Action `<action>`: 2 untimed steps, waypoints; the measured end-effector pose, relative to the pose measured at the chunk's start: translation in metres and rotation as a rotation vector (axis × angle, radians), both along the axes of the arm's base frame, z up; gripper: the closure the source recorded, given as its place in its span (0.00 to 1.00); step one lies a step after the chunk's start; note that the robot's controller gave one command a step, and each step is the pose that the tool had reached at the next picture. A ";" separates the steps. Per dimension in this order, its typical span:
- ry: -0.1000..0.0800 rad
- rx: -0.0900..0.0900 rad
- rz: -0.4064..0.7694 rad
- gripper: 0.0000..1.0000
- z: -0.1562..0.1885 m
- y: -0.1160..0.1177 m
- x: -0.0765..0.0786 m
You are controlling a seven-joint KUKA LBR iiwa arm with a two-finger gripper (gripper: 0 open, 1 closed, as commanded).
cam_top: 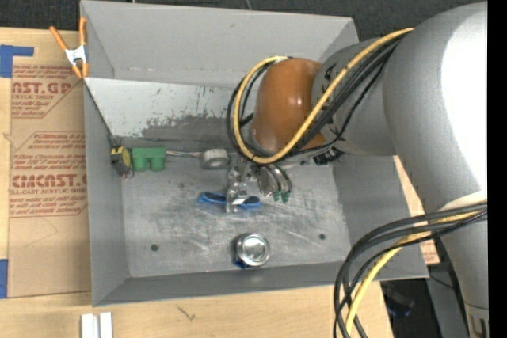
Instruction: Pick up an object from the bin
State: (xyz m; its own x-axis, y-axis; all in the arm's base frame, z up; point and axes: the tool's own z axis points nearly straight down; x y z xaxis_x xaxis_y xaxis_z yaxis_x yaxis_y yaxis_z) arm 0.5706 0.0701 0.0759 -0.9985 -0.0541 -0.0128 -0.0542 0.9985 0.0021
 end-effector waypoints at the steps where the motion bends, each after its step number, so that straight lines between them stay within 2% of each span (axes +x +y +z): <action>1: 0.003 -0.002 0.054 1.00 0.104 0.007 -0.012; 2: 0.001 -0.001 0.051 1.00 0.187 0.019 -0.012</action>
Offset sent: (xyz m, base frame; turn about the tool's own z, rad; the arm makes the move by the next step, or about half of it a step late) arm -0.0143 0.0067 0.0998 -0.0541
